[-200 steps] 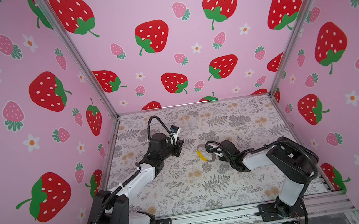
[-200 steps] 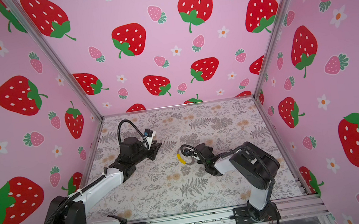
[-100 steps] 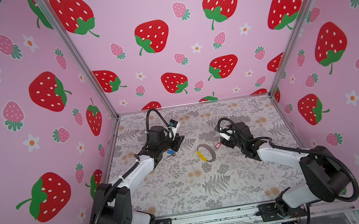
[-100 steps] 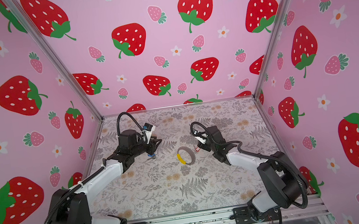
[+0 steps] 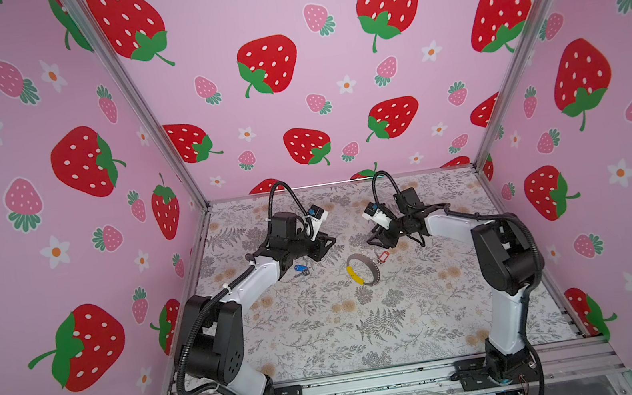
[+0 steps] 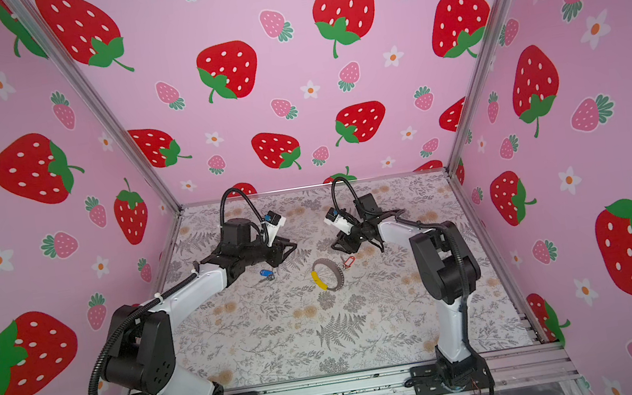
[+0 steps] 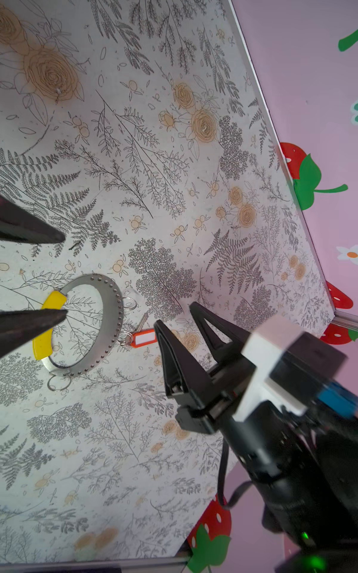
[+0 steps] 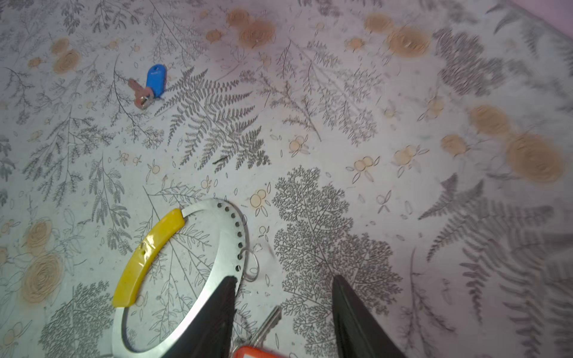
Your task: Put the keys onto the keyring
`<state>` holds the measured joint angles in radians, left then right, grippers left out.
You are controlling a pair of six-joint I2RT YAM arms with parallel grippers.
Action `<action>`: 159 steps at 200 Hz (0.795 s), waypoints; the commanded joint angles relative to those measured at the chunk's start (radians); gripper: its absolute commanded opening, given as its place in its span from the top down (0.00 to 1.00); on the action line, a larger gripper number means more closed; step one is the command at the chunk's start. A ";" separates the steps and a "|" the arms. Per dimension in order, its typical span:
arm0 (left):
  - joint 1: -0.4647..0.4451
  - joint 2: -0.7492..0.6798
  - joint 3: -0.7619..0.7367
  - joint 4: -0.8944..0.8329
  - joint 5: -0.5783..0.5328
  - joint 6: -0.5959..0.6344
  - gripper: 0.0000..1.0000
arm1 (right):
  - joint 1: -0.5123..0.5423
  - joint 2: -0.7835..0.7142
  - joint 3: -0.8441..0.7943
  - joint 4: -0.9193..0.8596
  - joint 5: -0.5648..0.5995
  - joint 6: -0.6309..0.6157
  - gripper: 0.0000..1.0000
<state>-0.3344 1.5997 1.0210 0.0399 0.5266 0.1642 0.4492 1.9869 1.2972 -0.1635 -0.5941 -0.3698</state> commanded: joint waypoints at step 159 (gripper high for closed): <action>-0.005 0.008 0.020 -0.044 0.010 0.056 0.62 | 0.023 0.187 0.148 -0.162 -0.082 0.047 0.63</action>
<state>-0.3347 1.6100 1.0210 0.0170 0.5274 0.1982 0.4576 2.1452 1.4124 -0.2642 -0.6632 -0.3023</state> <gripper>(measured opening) 0.376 0.385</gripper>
